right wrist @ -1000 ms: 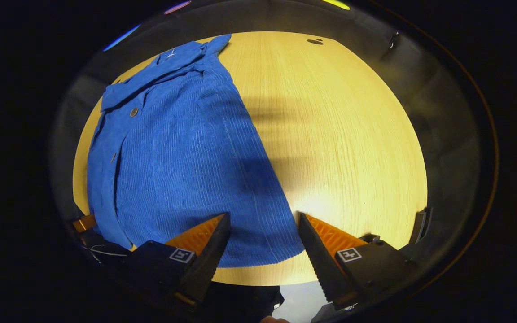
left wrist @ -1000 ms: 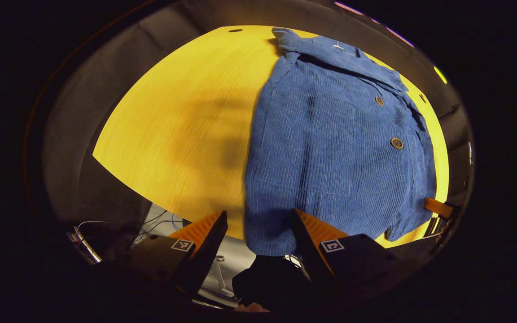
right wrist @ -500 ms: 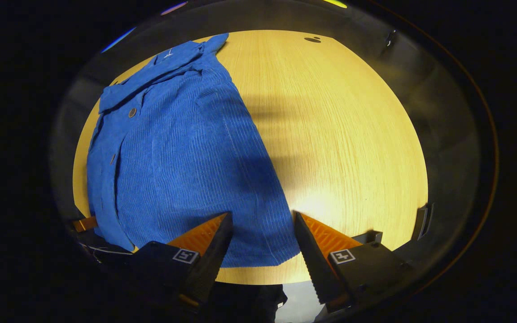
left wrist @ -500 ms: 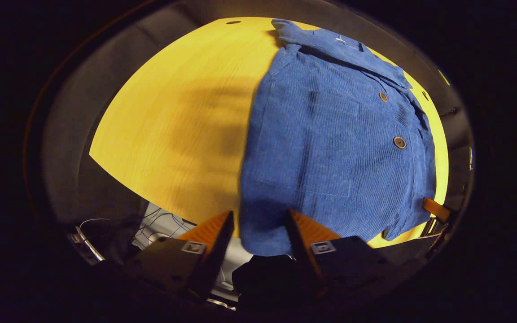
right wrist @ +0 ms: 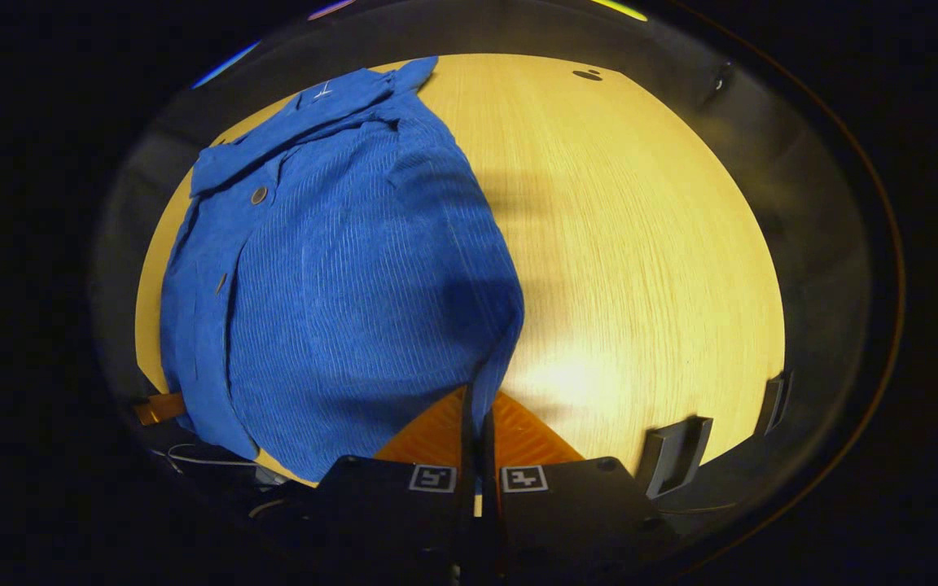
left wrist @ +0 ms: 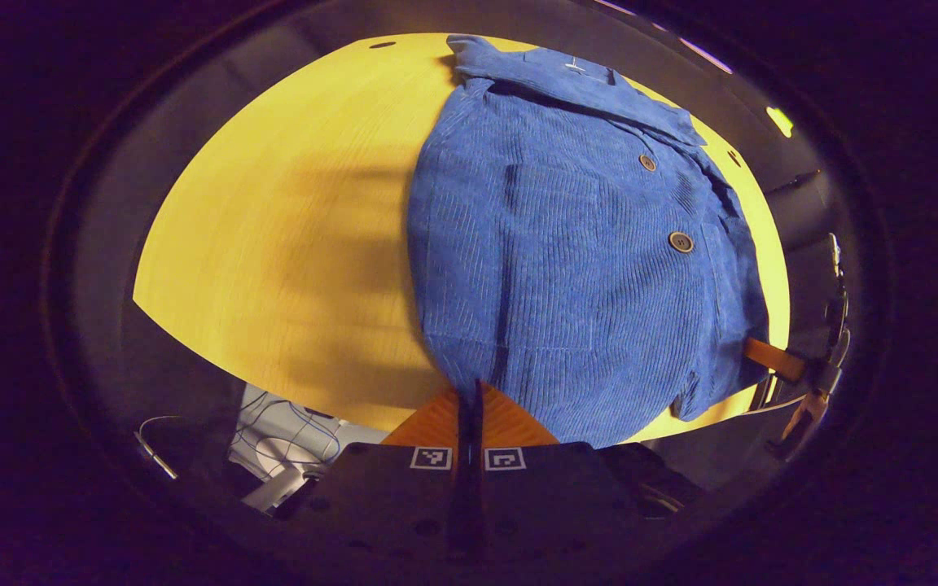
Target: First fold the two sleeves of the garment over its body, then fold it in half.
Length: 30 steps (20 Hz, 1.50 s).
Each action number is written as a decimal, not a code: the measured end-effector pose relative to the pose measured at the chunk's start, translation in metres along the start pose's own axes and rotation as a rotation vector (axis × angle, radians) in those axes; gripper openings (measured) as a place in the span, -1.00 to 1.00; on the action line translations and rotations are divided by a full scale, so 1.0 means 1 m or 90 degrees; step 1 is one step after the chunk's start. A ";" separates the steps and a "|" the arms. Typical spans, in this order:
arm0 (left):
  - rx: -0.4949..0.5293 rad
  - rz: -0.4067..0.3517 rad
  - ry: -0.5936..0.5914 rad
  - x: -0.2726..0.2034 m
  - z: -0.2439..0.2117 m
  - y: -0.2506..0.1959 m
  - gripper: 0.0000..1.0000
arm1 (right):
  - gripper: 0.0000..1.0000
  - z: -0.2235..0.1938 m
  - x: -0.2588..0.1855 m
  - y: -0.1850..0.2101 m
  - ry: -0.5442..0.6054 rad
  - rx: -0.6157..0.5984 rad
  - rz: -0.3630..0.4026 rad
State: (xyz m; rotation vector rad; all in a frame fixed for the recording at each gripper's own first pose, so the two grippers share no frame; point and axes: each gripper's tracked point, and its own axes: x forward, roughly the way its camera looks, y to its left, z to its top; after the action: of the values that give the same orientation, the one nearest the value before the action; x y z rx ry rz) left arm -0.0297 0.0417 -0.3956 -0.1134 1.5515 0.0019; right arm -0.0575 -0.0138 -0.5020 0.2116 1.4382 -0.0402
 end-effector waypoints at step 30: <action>-0.007 -0.189 -0.156 -0.149 0.210 -0.046 -1.00 | -0.97 0.268 -0.092 0.158 -0.127 -0.045 0.264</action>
State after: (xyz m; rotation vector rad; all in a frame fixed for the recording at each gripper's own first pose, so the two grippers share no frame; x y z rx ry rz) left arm 0.1801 0.0221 -0.2404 -0.3397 1.2789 -0.2026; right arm 0.2172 0.0868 -0.3608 0.4322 1.1728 0.3200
